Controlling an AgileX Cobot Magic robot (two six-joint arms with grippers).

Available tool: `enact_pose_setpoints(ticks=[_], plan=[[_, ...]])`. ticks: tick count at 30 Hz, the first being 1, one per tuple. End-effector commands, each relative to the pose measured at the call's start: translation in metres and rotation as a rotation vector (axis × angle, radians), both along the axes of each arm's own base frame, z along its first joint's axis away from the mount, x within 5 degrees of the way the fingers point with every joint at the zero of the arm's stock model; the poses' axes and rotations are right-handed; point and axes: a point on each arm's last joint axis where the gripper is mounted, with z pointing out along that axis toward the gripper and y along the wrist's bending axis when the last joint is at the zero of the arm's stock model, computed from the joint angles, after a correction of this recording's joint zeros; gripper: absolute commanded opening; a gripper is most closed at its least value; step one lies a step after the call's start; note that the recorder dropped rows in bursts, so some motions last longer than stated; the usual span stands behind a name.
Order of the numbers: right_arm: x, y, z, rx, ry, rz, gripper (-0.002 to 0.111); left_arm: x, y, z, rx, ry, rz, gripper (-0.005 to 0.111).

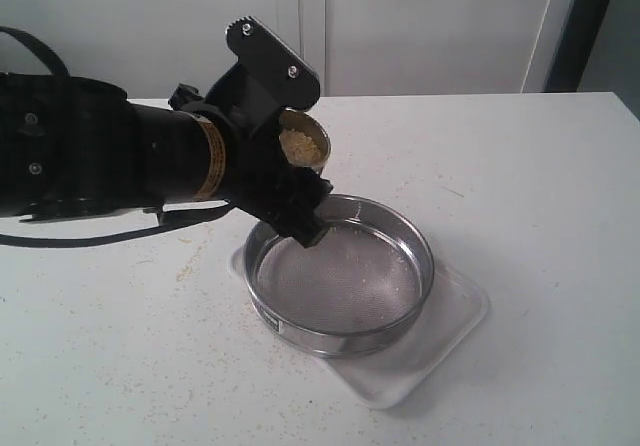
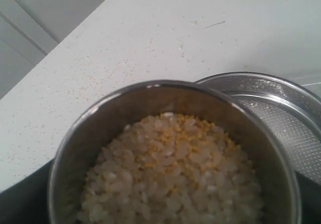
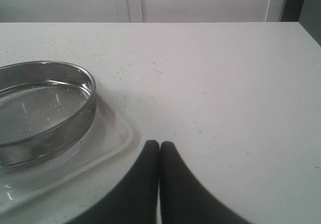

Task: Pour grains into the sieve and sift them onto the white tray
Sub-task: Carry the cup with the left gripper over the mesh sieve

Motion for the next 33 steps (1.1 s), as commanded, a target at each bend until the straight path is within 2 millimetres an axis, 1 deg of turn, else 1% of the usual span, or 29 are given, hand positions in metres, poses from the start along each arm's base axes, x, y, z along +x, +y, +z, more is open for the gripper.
enact_pose_setpoints(ticks=[1, 4, 7, 8, 10, 16, 33], plan=[[0.000, 0.000, -0.001, -0.005, -0.008, 0.000, 0.000, -0.001, -0.003, 0.006, 0.036, -0.055, -0.049, 0.000], [0.000, 0.000, -0.001, -0.005, -0.008, 0.000, 0.000, -0.001, -0.003, 0.006, 0.051, -0.066, -0.062, 0.000], [0.000, 0.000, -0.001, -0.005, -0.008, 0.000, 0.000, -0.006, -0.007, 0.006, 0.097, -0.099, -0.113, 0.000], [0.000, 0.000, -0.001, -0.005, -0.008, 0.000, 0.000, -0.008, -0.010, 0.004, 0.121, -0.107, -0.130, 0.000], [0.000, 0.000, -0.001, -0.005, -0.008, 0.000, 0.000, -0.006, -0.010, -0.002, 0.169, -0.100, -0.110, 0.000], [0.000, 0.000, -0.001, -0.005, -0.008, 0.000, 0.000, -0.003, -0.013, -0.010, 0.218, -0.107, -0.138, 0.000], [0.000, 0.000, -0.001, -0.005, -0.008, 0.000, 0.000, -0.003, -0.014, -0.012, 0.248, -0.125, -0.162, 0.000]])
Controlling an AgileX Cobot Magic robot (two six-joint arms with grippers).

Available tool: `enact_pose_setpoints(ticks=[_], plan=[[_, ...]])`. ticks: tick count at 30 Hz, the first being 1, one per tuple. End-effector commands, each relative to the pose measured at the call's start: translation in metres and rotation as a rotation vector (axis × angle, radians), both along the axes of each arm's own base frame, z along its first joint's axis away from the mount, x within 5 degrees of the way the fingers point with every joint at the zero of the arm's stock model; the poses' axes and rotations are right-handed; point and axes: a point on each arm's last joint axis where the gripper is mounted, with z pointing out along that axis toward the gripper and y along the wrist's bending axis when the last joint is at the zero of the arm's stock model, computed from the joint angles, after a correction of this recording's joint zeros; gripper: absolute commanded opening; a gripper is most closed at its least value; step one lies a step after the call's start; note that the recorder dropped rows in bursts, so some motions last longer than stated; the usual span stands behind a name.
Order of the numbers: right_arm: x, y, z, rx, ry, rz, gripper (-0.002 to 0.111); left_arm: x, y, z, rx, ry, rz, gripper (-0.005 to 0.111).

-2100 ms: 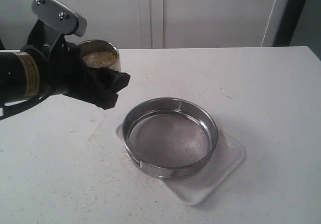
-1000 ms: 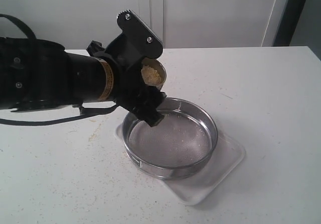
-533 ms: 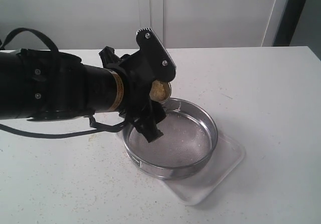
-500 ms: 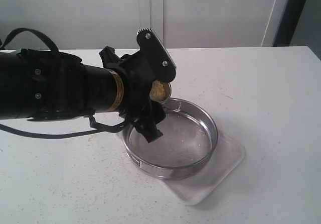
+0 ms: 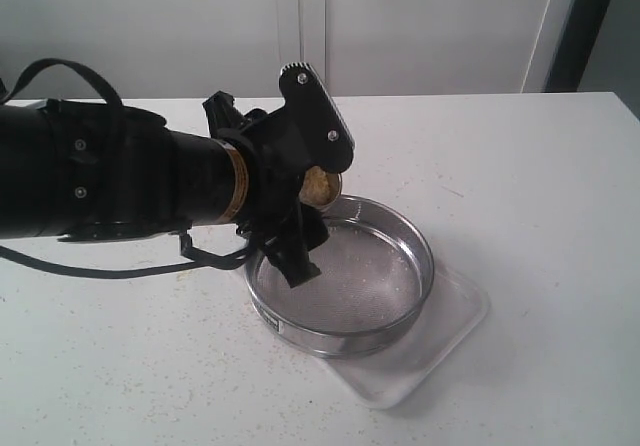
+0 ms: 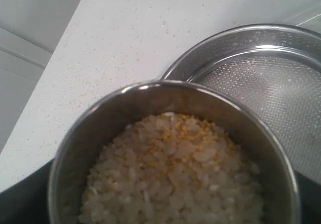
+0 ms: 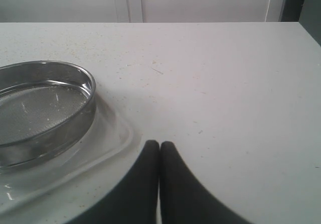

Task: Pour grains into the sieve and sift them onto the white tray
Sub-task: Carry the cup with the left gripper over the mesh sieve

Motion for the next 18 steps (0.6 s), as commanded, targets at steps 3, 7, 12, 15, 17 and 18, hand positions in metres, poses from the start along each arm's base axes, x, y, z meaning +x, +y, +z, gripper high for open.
enact_pose_setpoints(ticks=[3, 7, 12, 15, 17, 18], plan=[[0.000, 0.000, -0.001, -0.005, -0.008, 0.000, 0.000, -0.001, -0.001, 0.006, 0.011, -0.033, -0.021, 0.000], [0.000, 0.000, -0.001, -0.005, -0.008, 0.000, 0.000, 0.003, 0.001, 0.012, 0.021, -0.026, 0.041, 0.000], [0.000, 0.000, -0.001, -0.005, -0.008, 0.000, 0.000, 0.005, -0.002, 0.021, -0.001, -0.016, 0.055, 0.000], [0.000, 0.000, -0.001, -0.005, -0.008, 0.000, 0.000, 0.003, -0.003, 0.016, 0.072, 0.008, 0.059, 0.000], [0.000, 0.000, -0.001, -0.005, -0.008, 0.000, 0.000, -0.002, -0.006, 0.011, 0.170, 0.022, 0.019, 0.000], [0.000, 0.000, -0.001, -0.005, -0.008, 0.000, 0.000, -0.005, -0.009, 0.010, 0.206, 0.026, -0.004, 0.000]])
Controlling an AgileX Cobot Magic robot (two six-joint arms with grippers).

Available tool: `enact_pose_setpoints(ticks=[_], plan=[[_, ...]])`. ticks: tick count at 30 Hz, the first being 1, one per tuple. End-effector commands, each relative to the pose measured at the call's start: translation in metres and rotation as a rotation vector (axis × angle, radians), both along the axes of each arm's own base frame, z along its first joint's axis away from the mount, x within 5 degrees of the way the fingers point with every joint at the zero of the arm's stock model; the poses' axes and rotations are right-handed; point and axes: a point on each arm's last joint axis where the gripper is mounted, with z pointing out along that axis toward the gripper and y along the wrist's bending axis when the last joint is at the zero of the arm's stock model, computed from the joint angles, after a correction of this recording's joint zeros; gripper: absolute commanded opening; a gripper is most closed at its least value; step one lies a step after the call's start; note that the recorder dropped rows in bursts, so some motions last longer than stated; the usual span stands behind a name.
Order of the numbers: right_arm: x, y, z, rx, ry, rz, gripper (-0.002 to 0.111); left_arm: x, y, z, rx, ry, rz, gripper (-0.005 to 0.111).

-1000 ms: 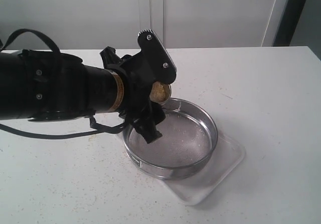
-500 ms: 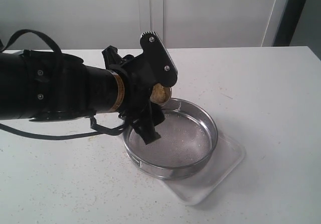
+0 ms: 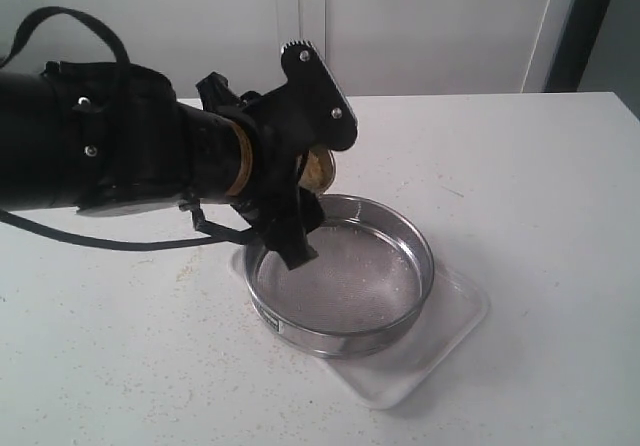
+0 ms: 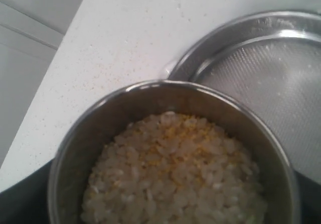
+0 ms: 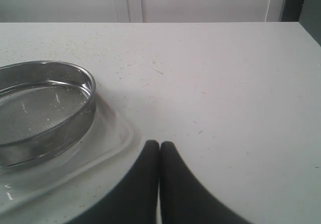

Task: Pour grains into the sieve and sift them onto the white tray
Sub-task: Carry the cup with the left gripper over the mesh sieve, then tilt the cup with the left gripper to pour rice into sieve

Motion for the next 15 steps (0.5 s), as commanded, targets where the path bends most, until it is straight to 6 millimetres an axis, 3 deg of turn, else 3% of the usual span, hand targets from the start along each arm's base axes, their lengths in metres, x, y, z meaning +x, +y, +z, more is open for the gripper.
enact_pose_setpoints(ticks=[1, 8, 15], plan=[[0.000, 0.000, -0.001, -0.005, -0.008, 0.000, 0.000, -0.011, -0.009, -0.007, 0.168, 0.041, -0.082, 0.000], [0.000, 0.000, -0.001, -0.007, -0.009, 0.000, 0.000, -0.010, -0.020, -0.007, 0.163, 0.065, -0.123, 0.000], [0.000, 0.000, -0.001, -0.007, -0.009, 0.000, 0.000, -0.005, -0.022, -0.007, 0.313, 0.062, -0.177, 0.000]])
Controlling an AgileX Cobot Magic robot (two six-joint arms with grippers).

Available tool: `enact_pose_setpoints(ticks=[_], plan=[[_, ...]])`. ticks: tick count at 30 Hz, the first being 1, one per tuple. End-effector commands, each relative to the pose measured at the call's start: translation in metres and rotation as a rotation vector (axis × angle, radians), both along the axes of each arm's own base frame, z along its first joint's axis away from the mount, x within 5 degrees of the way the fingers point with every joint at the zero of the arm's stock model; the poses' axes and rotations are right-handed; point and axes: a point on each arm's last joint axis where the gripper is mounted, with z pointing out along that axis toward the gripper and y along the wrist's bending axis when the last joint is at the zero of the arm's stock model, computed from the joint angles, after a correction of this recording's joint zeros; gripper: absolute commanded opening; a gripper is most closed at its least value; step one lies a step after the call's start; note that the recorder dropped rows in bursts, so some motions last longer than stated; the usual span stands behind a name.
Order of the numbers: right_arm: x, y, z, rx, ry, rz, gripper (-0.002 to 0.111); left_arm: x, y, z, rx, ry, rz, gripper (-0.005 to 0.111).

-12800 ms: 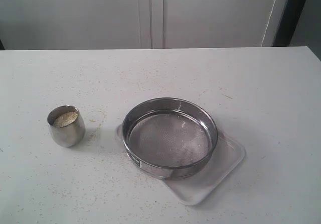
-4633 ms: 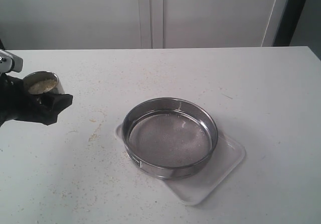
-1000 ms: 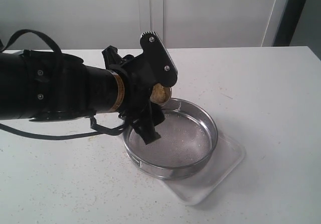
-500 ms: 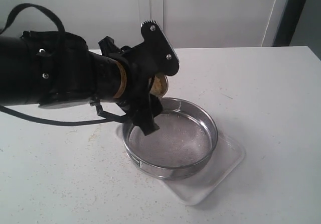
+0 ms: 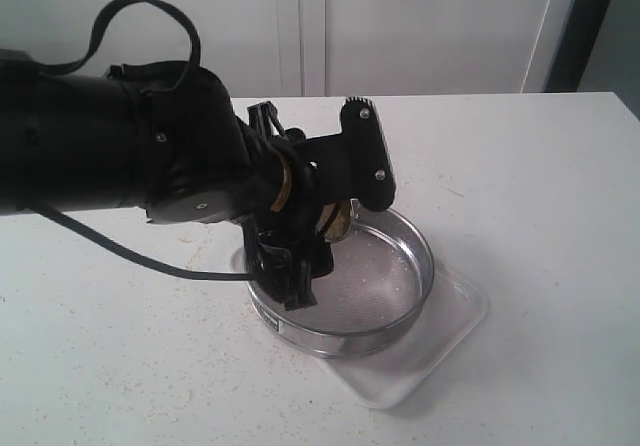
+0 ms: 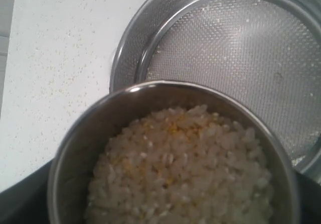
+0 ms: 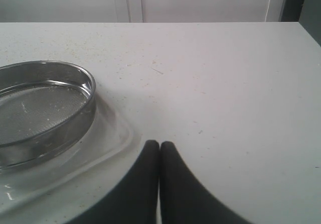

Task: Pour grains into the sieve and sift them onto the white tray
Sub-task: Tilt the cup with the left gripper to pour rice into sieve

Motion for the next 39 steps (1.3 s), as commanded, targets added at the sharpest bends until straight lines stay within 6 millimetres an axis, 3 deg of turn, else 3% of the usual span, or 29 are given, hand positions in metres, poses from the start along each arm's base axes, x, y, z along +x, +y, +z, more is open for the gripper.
enact_pose_setpoints(ticks=[1, 12, 25, 39], plan=[[0.000, 0.000, -0.001, -0.007, -0.009, 0.000, 0.000, 0.001, -0.001, 0.004, 0.091, -0.005, -0.043, 0.000], [0.000, 0.000, -0.001, -0.007, -0.009, 0.000, 0.000, 0.009, -0.009, -0.007, 0.208, 0.000, -0.102, 0.000], [0.000, 0.000, -0.001, -0.007, -0.009, 0.000, 0.000, 0.009, -0.012, -0.001, 0.233, -0.008, -0.157, 0.000], [0.000, 0.000, -0.001, -0.006, -0.008, 0.000, 0.000, 0.014, -0.019, -0.024, 0.292, 0.020, -0.180, 0.000]])
